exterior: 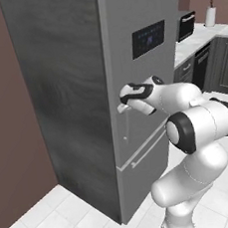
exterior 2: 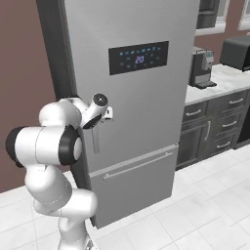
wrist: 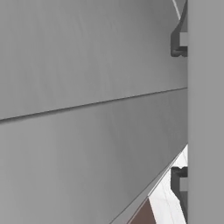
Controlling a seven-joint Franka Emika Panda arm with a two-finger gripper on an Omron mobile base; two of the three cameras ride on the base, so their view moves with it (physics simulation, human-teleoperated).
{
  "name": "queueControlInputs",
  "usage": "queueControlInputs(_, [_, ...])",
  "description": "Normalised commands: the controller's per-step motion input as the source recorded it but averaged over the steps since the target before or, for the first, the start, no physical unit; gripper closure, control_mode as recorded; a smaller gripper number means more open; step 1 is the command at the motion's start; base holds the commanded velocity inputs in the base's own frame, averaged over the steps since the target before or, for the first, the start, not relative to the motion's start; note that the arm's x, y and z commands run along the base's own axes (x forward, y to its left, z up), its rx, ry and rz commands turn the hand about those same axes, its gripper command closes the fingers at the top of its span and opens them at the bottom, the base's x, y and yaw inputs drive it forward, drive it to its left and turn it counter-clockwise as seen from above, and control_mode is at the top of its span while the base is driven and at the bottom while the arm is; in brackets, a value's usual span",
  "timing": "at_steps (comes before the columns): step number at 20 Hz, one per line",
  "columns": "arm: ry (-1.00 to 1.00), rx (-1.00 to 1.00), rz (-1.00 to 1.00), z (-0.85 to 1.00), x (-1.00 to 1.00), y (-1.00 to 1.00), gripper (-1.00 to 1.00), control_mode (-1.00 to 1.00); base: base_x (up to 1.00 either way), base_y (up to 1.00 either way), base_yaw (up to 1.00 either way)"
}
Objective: Open the fridge, remove the pear, corn, and steak, and place them on any counter.
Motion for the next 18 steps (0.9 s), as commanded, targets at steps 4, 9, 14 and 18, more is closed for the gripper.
queueControlInputs(4, [0.00,0.00,0.05,-0.47,0.01,0.48,-1.00,-1.00,0.00,0.00,0.00])
queueControlInputs(9, [0.00,0.06,0.01,-0.62,0.05,0.45,1.00,-1.00,0.00,0.00,0.00])
queueControlInputs(14, [0.00,0.07,0.00,-0.32,0.06,0.13,1.00,-1.00,0.00,0.00,0.00])
queueControlInputs(18, [-0.01,0.06,0.00,-0.03,0.00,-0.22,1.00,-1.00,0.00,0.00,0.00])
